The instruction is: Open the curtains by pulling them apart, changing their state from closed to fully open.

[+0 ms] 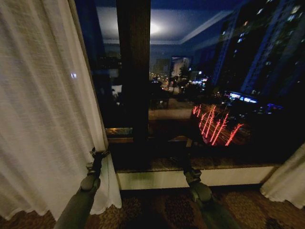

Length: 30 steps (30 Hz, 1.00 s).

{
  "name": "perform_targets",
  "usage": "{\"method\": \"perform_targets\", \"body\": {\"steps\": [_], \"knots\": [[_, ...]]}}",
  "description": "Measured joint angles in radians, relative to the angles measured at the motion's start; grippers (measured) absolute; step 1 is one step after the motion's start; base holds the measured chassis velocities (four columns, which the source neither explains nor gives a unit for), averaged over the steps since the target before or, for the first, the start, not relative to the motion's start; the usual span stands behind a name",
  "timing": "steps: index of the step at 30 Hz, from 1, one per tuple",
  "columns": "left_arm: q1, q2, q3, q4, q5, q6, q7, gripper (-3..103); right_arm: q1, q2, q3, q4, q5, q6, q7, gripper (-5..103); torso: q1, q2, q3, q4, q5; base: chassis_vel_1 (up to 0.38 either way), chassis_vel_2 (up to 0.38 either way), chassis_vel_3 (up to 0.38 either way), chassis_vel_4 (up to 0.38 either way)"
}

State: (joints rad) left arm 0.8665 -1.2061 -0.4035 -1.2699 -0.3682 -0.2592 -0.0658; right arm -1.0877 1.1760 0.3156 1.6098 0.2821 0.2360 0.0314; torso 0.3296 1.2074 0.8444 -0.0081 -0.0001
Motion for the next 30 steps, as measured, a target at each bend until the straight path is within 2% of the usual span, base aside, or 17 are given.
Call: {"method": "perform_targets", "body": {"steps": [3, 5, 8, 10, 11, 14, 16, 20, 23, 24, 27, 30], "knots": [[-0.003, -0.001, -0.001, 0.007, 0.003, 0.0, 0.002, 101, 0.0, 0.0, 0.0, 0.0, 0.0, 0.0, 0.0, 100, 0.0, 0.0, 0.0, 0.0, 0.0001, 0.0, 0.0, 0.0, 0.0], [-0.004, -0.001, -0.007, 0.017, 0.005, -0.007, 0.009, 91, 0.0, 0.0, 0.0, 0.0, 0.0, 0.0, 0.0, 100, 0.0, 0.0, 0.0, 0.0001, 0.0, 0.0, 0.0, 0.0, 0.0], [-0.004, 0.0, -0.013, 0.027, 0.005, -0.017, 0.013, 86, 0.0, 0.0, 0.0, 0.0, 0.0, 0.0, 0.0, 100, 0.0, 0.0, 0.0, 0.0001, 0.0, 0.0, 0.0, 0.0, 0.0], [-0.002, 0.002, -0.018, 0.033, 0.0, -0.027, 0.013, 75, 0.0, 0.0, 0.0, 0.0, 0.0, 0.0, 0.0, 100, 0.0, 0.0, 0.0, 0.0001, 0.0, 0.0, 0.0, 0.0, 0.0], [-0.002, 0.002, -0.018, 0.033, 0.0, -0.027, 0.013, 75, 0.0, 0.0, 0.0, 0.0, 0.0, 0.0, 0.0, 100, 0.0, 0.0, 0.0, 0.0001, 0.0, 0.0, 0.0, 0.0, 0.0], [0.002, 0.004, -0.021, 0.034, -0.008, -0.034, 0.014, 58, 0.0, 0.0, 0.0, 0.0, 0.0, 0.0, 0.0, 100, 0.0, 0.0, 0.0, 0.0001, 0.0, 0.0, 0.0, 0.0, 0.0], [0.002, 0.004, -0.021, 0.034, -0.008, -0.034, 0.014, 58, 0.0, 0.0, 0.0, 0.0, 0.0, 0.0, 0.0, 100, 0.0, 0.0, 0.0, 0.0001, 0.0, 0.0, 0.0, 0.0, 0.0], [0.003, 0.007, -0.024, 0.034, -0.012, -0.034, 0.011, 37, 0.0, 0.0, 0.0, 0.0, 0.0, 0.0, 0.0, 100, 0.0, 0.0, 0.0, 0.0001, 0.0, 0.0, 0.0, 0.0, 0.0], [0.004, 0.009, -0.026, 0.034, -0.013, -0.034, 0.009, 32, 0.0, 0.0, 0.0, 0.0, 0.0, 0.0, 0.0, 100, 0.0, 0.0, 0.0, 0.0001, 0.0, 0.0, 0.0, 0.0, 0.0], [0.005, 0.01, -0.027, 0.034, -0.013, -0.034, 0.004, 21, 0.0, 0.0, 0.0, 0.0, 0.0, 0.0, 0.0, 100, 0.0, 0.0, 0.0, 0.0, 0.0, 0.0, 0.0, 0.0, 0.0], [0.007, 0.013, -0.028, 0.034, -0.013, -0.034, 0.001, 15, 0.0, 0.0, 0.0, 0.0, 0.0, 0.0, 0.0, 100, 0.0, 0.0, 0.0, 0.0, 0.0, 0.0, 0.0, 0.0, 0.0], [0.009, 0.018, -0.032, 0.034, -0.015, -0.034, 0.0, 2, 0.0, 0.0, 0.0, 0.0, 0.0, 0.0, 0.0, 100, 0.0, 0.0, 0.0, 0.0, 0.0, 0.0, 0.0, 0.0, 0.0]]}}
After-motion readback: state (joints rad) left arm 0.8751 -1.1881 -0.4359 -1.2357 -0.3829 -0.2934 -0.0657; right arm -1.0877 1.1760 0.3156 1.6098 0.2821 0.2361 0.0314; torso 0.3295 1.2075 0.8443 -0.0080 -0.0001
